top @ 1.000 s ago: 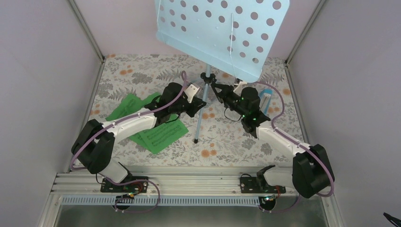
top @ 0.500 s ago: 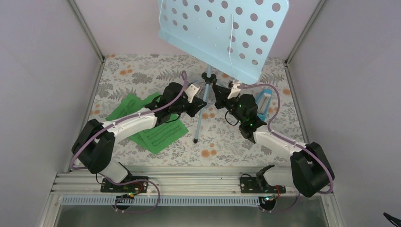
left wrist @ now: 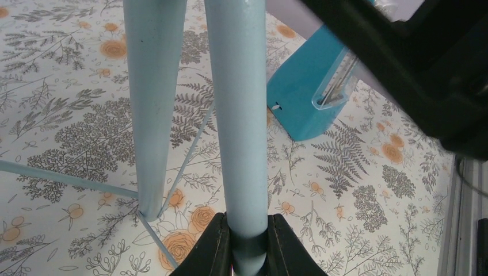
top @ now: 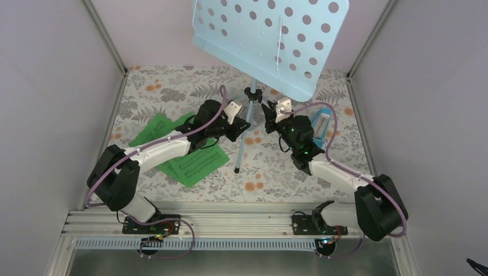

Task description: Pack up the instrument practice props

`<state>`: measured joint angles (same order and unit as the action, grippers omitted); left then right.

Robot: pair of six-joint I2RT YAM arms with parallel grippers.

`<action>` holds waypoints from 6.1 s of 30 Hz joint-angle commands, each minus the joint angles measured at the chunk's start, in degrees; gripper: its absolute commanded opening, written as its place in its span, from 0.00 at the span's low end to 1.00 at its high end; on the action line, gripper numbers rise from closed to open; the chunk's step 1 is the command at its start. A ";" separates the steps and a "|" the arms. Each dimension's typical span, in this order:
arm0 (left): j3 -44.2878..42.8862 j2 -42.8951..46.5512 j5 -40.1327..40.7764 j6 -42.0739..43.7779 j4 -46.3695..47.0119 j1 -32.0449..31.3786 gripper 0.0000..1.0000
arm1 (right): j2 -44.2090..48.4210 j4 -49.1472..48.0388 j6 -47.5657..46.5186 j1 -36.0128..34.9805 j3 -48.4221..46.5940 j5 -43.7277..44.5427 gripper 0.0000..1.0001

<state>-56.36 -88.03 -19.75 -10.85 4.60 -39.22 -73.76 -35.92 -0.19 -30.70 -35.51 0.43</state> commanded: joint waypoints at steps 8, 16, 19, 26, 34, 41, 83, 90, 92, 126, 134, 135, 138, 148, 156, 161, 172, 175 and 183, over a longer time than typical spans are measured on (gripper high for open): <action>0.02 1.87 0.10 1.01 -1.30 0.12 0.37 | 16.24 5.22 15.17 3.64 5.71 6.20 0.58; -1.30 0.70 0.15 0.92 -1.07 0.16 0.35 | 11.30 11.88 18.48 7.15 -0.83 -12.20 0.69; -2.13 0.05 -0.33 1.46 -0.63 0.15 0.30 | 6.21 10.90 19.25 9.06 -4.39 -22.26 0.66; -3.81 -1.55 -0.64 1.93 -0.56 0.20 0.22 | -2.15 7.94 21.22 11.26 -10.00 -32.75 0.44; -3.92 -1.72 0.60 2.77 -1.54 0.29 0.04 | -5.62 8.97 17.78 11.36 -13.06 -34.73 0.18; -3.74 -1.64 0.19 2.04 -1.54 0.73 0.02 | -4.74 10.26 10.88 11.19 -11.53 -32.40 0.04; -2.29 -0.01 1.70 1.02 -0.80 0.99 0.02 | 16.90 16.70 -6.13 2.43 -3.96 -2.60 0.85; -3.23 -0.37 1.31 0.60 -1.36 0.95 0.02 | 16.83 20.51 19.28 3.36 -2.22 -14.69 0.85; -2.50 -0.05 1.53 0.30 -0.41 0.91 0.02 | 15.62 19.44 26.55 4.46 -1.40 -16.67 0.84; -0.95 0.57 1.21 0.12 0.48 0.47 0.02 | -1.94 -2.28 101.84 7.67 -3.77 -25.08 0.55; -0.70 0.73 1.43 0.48 0.85 0.37 0.03 | -4.64 -1.90 99.88 7.61 -6.90 -24.78 0.38; -0.57 0.79 1.52 0.48 0.93 0.37 0.02 | -4.54 -1.27 99.41 7.58 -7.25 -24.58 0.36; -0.34 1.06 1.51 0.48 1.19 0.37 0.02 | -4.29 0.15 98.15 7.59 -7.79 -23.83 0.34; 0.42 1.91 1.77 0.39 1.44 0.20 0.02 | -5.49 -0.17 97.33 7.58 -8.11 -23.20 0.14; 0.24 2.05 1.91 0.39 1.36 0.19 0.02 | -3.82 0.34 92.98 7.58 -6.32 -21.68 0.04; 0.05 2.07 1.88 0.55 0.83 0.20 0.02 | -2.63 -0.83 84.78 7.26 -4.15 -19.93 0.04; 0.31 2.52 1.36 0.53 0.63 0.11 0.02 | 0.08 0.69 42.53 4.47 -4.65 -14.54 0.04; 0.37 2.11 1.38 0.24 0.96 0.02 0.02 | 2.16 -1.99 29.73 2.55 -1.98 -11.86 0.04; 0.19 1.64 0.55 0.39 1.63 0.02 0.02 | 4.01 -4.07 -2.23 -0.89 2.00 -5.57 0.04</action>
<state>-56.75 -87.13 -20.40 -10.22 5.52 -39.72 -70.94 -38.68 20.91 -29.30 -34.94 -9.23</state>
